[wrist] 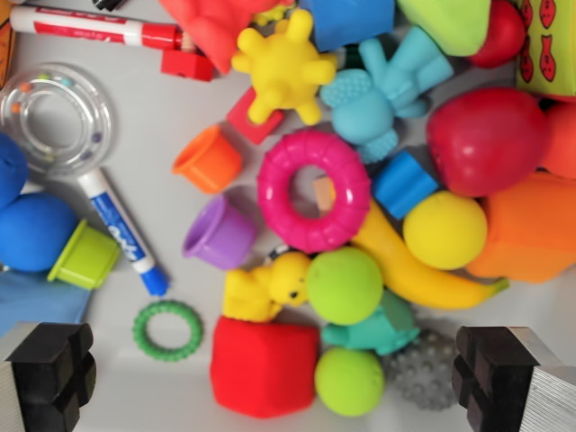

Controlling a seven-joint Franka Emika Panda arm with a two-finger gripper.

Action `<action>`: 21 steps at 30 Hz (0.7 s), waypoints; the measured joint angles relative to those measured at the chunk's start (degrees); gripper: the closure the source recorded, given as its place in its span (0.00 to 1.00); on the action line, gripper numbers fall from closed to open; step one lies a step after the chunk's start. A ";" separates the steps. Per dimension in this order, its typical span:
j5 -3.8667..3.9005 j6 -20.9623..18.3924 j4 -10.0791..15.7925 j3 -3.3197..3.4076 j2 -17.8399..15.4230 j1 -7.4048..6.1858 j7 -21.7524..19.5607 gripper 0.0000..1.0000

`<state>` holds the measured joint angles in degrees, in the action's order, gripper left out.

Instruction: Pick an object from the bin

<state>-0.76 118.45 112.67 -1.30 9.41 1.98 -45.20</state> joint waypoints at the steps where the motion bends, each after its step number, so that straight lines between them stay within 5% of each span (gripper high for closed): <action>1: 0.00 0.00 0.00 0.00 0.03 0.00 0.10 0.00; 21: 0.22 3.19 0.04 -0.47 3.00 -0.58 4.80 0.00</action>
<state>-0.55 121.64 112.70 -1.77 12.41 1.40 -40.40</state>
